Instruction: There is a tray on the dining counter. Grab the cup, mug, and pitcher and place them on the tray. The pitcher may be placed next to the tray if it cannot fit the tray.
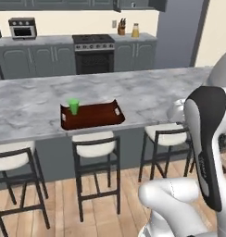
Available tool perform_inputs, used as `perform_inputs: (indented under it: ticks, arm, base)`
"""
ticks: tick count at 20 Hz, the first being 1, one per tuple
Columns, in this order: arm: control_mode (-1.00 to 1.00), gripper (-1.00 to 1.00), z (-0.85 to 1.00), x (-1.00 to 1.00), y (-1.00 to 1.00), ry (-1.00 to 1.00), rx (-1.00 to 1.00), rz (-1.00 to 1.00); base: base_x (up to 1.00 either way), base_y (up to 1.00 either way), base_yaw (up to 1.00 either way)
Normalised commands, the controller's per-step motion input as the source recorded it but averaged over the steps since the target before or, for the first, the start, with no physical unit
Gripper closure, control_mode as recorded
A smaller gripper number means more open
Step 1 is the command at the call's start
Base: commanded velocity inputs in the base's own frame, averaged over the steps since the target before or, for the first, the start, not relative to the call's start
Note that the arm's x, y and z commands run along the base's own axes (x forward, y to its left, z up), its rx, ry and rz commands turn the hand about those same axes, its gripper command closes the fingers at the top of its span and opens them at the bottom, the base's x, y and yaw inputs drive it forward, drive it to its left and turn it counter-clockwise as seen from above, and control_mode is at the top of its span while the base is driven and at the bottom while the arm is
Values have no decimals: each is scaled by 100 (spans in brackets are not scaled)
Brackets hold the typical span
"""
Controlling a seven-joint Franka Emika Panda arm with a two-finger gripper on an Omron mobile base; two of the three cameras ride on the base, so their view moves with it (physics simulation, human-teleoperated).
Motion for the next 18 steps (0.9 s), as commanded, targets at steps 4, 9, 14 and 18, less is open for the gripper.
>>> perform_inputs:
  ticks: [4, 9, 14, 18]
  arm:
    - [100, -100, 0, 0, 0, 0, 0, 0]
    - [100, -100, 0, 0, 0, 0, 0, 0]
    - [100, -100, 0, 0, 0, 0, 0, 0]
    - [100, -100, 0, 0, 0, 0, 0, 0]
  base:
    - [-51, -100, 0]
    - [-12, -100, 0]
    - [0, -100, -3]
    - [15, -100, -4]
